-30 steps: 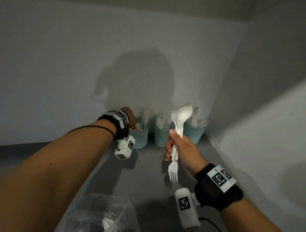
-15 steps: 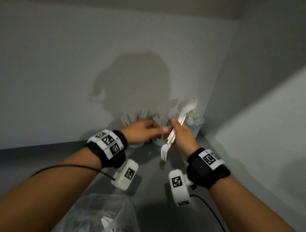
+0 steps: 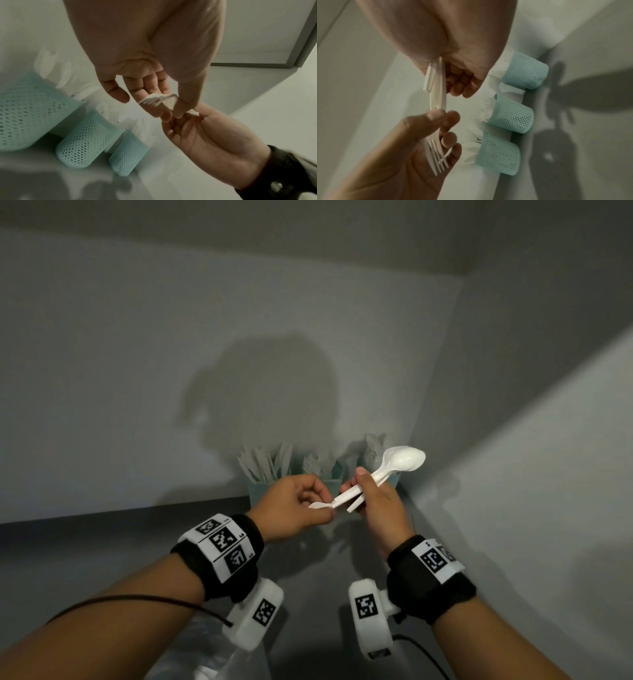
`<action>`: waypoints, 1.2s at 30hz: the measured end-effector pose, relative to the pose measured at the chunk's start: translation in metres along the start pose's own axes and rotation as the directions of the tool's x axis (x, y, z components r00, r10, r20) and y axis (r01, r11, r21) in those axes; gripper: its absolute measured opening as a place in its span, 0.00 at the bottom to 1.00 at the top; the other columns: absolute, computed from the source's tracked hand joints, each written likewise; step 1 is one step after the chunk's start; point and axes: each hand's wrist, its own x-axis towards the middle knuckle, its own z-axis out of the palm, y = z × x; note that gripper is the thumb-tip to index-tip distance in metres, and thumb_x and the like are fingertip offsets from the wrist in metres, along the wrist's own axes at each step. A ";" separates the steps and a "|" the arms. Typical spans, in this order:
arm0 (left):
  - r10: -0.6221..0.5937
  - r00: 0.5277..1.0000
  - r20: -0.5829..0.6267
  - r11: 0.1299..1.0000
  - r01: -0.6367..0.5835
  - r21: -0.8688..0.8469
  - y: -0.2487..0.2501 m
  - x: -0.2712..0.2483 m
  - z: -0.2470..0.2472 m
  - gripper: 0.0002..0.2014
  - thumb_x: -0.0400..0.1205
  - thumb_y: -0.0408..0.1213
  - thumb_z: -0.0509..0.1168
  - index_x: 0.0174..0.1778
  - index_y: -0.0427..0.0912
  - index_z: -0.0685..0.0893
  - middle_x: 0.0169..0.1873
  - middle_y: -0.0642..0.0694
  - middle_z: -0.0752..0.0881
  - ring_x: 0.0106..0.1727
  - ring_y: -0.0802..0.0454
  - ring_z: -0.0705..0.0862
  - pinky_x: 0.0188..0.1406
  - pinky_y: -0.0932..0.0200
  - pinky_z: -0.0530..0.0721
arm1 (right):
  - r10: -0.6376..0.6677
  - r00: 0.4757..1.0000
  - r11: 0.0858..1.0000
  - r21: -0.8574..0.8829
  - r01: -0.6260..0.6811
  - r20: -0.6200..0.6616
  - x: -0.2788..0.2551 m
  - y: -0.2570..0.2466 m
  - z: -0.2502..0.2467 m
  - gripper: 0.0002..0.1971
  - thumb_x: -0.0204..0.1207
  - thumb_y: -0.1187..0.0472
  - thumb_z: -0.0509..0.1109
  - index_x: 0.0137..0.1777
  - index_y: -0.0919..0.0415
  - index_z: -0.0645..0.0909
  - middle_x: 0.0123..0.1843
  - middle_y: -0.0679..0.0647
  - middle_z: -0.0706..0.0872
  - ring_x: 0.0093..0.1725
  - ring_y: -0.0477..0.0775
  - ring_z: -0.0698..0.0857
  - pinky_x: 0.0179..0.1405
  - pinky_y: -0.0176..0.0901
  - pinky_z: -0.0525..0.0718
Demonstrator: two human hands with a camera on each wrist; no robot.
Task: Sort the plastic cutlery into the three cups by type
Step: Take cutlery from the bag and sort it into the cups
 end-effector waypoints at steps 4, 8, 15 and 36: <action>0.029 1.000 0.000 0.999 -0.029 0.029 0.003 0.001 -0.003 0.08 0.71 0.27 0.76 0.35 0.42 0.85 0.26 0.47 0.83 0.27 0.57 0.77 0.31 0.68 0.76 | 0.081 0.983 0.973 0.228 -0.042 -0.165 0.005 -0.003 0.000 0.13 0.84 0.59 0.59 0.37 0.60 0.75 0.33 0.56 0.82 0.35 0.50 0.82 0.42 0.43 0.81; 0.012 0.999 -0.040 1.000 -0.013 -0.029 0.000 -0.001 -0.009 0.08 0.68 0.28 0.78 0.32 0.45 0.87 0.29 0.45 0.86 0.32 0.54 0.80 0.34 0.64 0.78 | 0.051 0.987 0.964 0.264 -0.009 -0.153 0.014 -0.010 -0.016 0.13 0.84 0.62 0.56 0.36 0.59 0.70 0.27 0.54 0.71 0.28 0.52 0.72 0.34 0.42 0.76; 0.043 0.991 -0.127 0.998 -0.049 -0.045 0.012 0.003 -0.015 0.10 0.68 0.24 0.77 0.35 0.41 0.85 0.29 0.47 0.84 0.31 0.56 0.81 0.34 0.65 0.80 | -0.032 0.986 0.968 -0.240 0.072 0.164 -0.003 0.004 -0.014 0.15 0.85 0.60 0.55 0.41 0.66 0.77 0.32 0.58 0.82 0.30 0.54 0.81 0.34 0.44 0.80; -0.085 0.975 0.204 0.951 0.141 -0.275 0.017 0.003 0.013 0.17 0.77 0.53 0.65 0.59 0.54 0.87 0.54 0.44 0.89 0.58 0.47 0.84 0.59 0.53 0.76 | 0.177 0.904 0.978 0.032 -0.206 0.389 -0.024 0.003 0.001 0.20 0.84 0.51 0.48 0.41 0.64 0.73 0.19 0.52 0.63 0.14 0.45 0.58 0.16 0.34 0.64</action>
